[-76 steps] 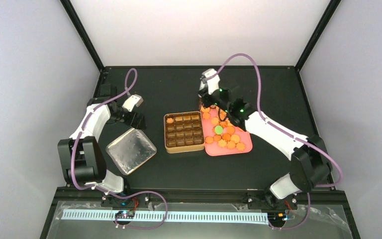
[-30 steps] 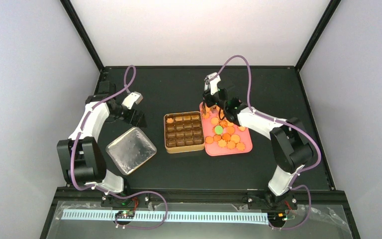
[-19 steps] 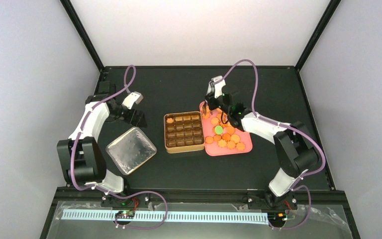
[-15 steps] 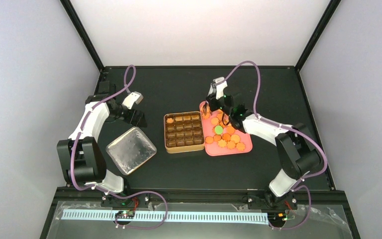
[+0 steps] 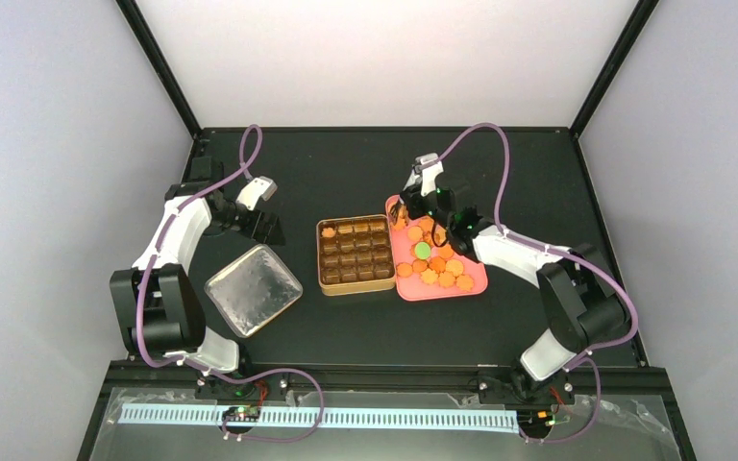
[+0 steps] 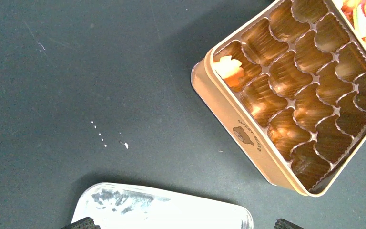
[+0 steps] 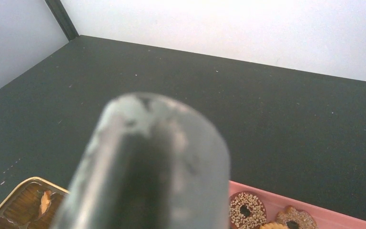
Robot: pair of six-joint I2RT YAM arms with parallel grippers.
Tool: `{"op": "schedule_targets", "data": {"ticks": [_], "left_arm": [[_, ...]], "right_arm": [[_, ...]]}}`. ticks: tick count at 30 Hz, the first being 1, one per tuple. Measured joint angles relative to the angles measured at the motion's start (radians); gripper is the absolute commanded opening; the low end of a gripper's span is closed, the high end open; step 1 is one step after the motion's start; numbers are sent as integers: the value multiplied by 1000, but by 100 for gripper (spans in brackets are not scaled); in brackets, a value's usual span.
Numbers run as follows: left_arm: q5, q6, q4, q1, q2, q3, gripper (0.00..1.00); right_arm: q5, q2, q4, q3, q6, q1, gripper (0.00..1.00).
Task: Pack the cookies
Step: Pick up the fake cookies from the plate.
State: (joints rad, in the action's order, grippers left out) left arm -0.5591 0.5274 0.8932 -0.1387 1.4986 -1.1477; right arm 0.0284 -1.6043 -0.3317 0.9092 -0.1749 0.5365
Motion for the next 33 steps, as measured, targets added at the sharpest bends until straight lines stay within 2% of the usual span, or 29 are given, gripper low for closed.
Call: {"op": "schedule_targets", "data": {"ticks": [2,6,10,23,33], "left_arm": [[-6,0,0,0,0,0,99],[-12,0,0,0,0,0,99],[-15,0,0,0,0,0,99],[-22,-5,0,0,0,0,99],[-23,-5,0,0,0,0,99]], "right_arm": [[0,0,0,0,-3,0,29],[-2,0,-6,-4,-7,-2,20],[-2,14,-15,-22,-26,-6,19],[22,94,-12,-42,-77,-2,20],[44,65,-14,-42,-93,0,29]]}}
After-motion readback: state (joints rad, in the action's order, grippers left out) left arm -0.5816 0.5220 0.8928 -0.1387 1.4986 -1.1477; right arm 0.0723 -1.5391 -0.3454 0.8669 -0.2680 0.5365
